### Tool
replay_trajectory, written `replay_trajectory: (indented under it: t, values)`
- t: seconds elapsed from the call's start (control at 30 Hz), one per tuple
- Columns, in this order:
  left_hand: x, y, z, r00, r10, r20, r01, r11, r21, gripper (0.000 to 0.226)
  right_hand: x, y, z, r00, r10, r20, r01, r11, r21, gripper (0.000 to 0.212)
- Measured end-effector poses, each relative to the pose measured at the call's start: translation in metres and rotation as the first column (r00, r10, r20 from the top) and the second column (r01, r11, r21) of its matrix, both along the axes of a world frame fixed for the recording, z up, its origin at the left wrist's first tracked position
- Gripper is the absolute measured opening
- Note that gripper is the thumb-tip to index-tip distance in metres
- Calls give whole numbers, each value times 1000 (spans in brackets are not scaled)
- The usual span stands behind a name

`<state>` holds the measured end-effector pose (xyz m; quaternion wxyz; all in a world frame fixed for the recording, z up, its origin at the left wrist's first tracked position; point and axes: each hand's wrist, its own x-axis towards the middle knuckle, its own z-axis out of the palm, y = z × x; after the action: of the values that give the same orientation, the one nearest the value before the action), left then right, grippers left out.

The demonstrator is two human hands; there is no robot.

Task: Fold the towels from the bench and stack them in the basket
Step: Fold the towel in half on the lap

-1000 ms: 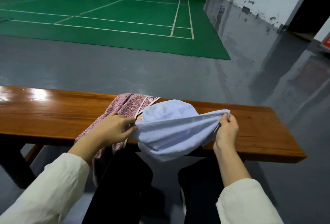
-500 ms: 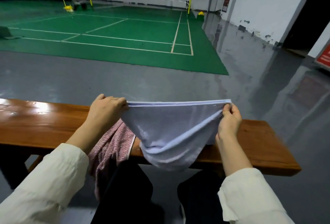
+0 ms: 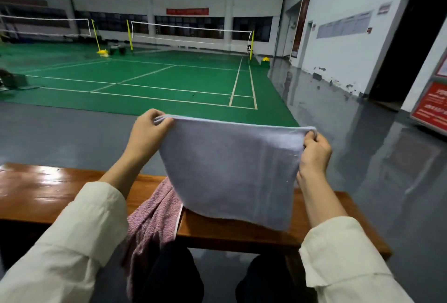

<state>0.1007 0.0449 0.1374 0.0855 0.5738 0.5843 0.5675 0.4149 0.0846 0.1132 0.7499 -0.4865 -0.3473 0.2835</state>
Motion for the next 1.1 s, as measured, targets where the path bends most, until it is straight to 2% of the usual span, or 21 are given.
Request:
replay_trajectory:
  t: [0.07, 0.1, 0.17, 0.3, 0.43, 0.6, 0.73, 0.8, 0.87, 0.93, 1.1]
  values:
    - [6, -6, 8, 952, -105, 287, 97, 994, 42, 19, 1, -5, 13, 1000, 13, -1, -13, 1000, 20, 45]
    - [7, -9, 11, 920, -136, 367, 115, 990, 79, 16, 1, -7, 19, 999, 22, -24, -22, 999, 36, 46]
    - [6, -9, 14, 885, -174, 432, 137, 984, 116, 18, 4, -10, 29, 998, 29, -60, -26, 998, 57, 46]
    - [-3, 12, 4, 940, -128, 315, 124, 992, 34, 25, 11, -1, 25, 999, 48, 8, -48, 999, 19, 42]
    - [-2, 34, -9, 935, -95, 343, 120, 991, -52, 18, 12, 21, 4, 994, 105, 40, -102, 992, -77, 36]
    - [7, 49, 31, 926, -132, 354, 97, 988, 117, 28, 16, 49, 37, 997, 24, 70, -26, 999, 30, 25]
    - [15, 45, 23, 959, -103, 263, 47, 976, 211, 33, 13, 40, 41, 992, -57, 110, 48, 995, 87, 26]
    - [18, 39, -4, 966, -93, 243, 43, 978, 202, 34, 12, 32, 16, 990, -77, 114, 71, 996, 58, 22]
    - [19, 32, -44, 970, -84, 227, 51, 988, 145, 33, 11, 22, -24, 990, -102, 101, 103, 995, -5, 29]
    - [20, 22, -92, 971, -56, 233, 46, 998, 48, 33, 11, 9, -71, 991, -109, 82, 117, 989, -96, 32]
    - [12, -6, -206, 969, 7, 248, 38, 983, -177, 19, 9, -31, -174, 994, -55, 99, 82, 952, -294, 22]
